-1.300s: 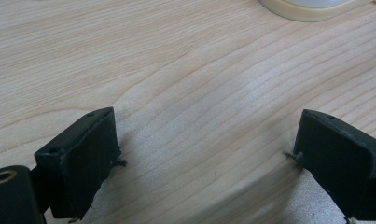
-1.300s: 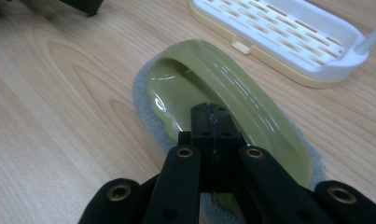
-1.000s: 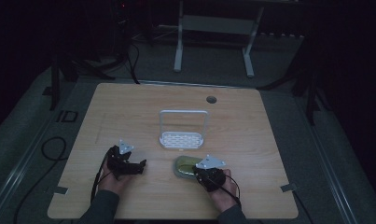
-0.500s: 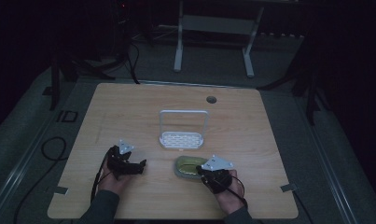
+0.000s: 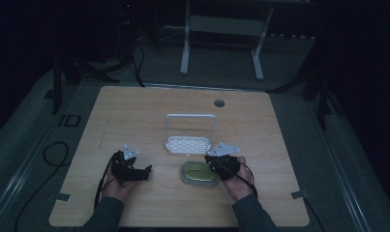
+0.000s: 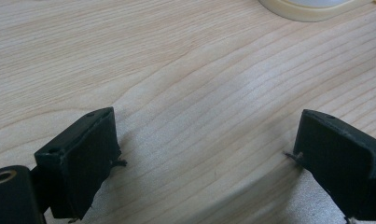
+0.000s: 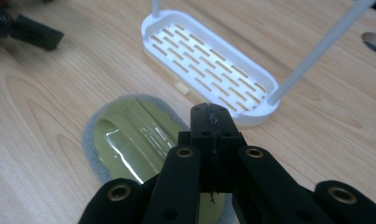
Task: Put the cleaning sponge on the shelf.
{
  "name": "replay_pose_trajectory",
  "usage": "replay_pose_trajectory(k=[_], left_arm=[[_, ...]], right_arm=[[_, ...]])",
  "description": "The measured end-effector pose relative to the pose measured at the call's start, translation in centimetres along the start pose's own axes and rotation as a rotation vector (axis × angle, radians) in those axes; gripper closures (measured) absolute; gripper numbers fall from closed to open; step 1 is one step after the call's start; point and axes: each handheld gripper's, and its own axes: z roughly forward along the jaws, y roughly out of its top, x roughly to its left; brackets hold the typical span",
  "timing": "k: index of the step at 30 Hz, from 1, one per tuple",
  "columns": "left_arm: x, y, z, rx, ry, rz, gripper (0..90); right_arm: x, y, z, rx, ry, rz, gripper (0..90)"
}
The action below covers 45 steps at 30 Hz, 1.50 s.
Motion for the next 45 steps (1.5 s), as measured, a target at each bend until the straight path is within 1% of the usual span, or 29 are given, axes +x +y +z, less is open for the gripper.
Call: replay_pose_trajectory(k=[4, 8, 11, 17, 20, 22, 24, 31, 33, 35, 40, 44, 45], left_arm=[[0.0, 0.0, 0.0, -0.001, 0.0, 0.0, 6.6], [0.0, 0.0, 0.0, 0.0, 0.0, 0.0, 6.6], [0.0, 0.0, 0.0, 0.0, 0.0, 0.0, 6.6], [0.0, 0.0, 0.0, -0.001, 0.0, 0.0, 6.6], [0.0, 0.0, 0.0, -0.001, 0.0, 0.0, 6.6], [0.0, 0.0, 0.0, 0.0, 0.0, 0.0, 6.6], [0.0, 0.0, 0.0, -0.001, 0.0, 0.0, 6.6], [0.0, 0.0, 0.0, 0.0, 0.0, 0.0, 6.6], [0.0, 0.0, 0.0, 0.0, 0.0, 0.0, 6.6], [0.0, 0.0, 0.0, -0.001, 0.0, 0.0, 6.6], [0.0, 0.0, 0.0, -0.001, 0.0, 0.0, 6.6], [0.0, 0.0, 0.0, -0.001, 0.0, 0.0, 6.6], [0.0, 0.0, 0.0, 0.0, 0.0, 0.0, 6.6]], right_arm=[[0.0, -0.1, 1.0, 0.046, 0.014, -0.017, 90.0], [0.0, -0.6, 1.3, 0.074, 0.024, -0.024, 90.0], [0.0, -0.9, 1.2, 0.084, 0.033, -0.031, 90.0], [0.5, -1.3, 0.5, 0.102, 0.056, -0.051, 90.0], [0.5, -1.2, 0.2, 0.104, 0.057, -0.067, 90.0], [0.5, -0.9, 0.0, 0.1, 0.06, -0.069, 89.6], [0.5, -0.5, -0.3, 0.095, 0.067, -0.066, 88.0], [0.7, 0.5, -0.5, 0.093, 0.09, -0.086, 80.9], [0.8, 0.7, -0.5, 0.103, 0.097, -0.089, 78.4], [0.8, 0.8, -0.5, 0.111, 0.107, -0.095, 73.7], [1.0, 1.3, -0.6, 0.128, 0.124, -0.1, 69.5], [1.1, 1.7, -0.6, 0.139, 0.149, -0.099, 67.1], [1.0, 1.8, -0.5, 0.147, 0.155, -0.106, 66.8]])
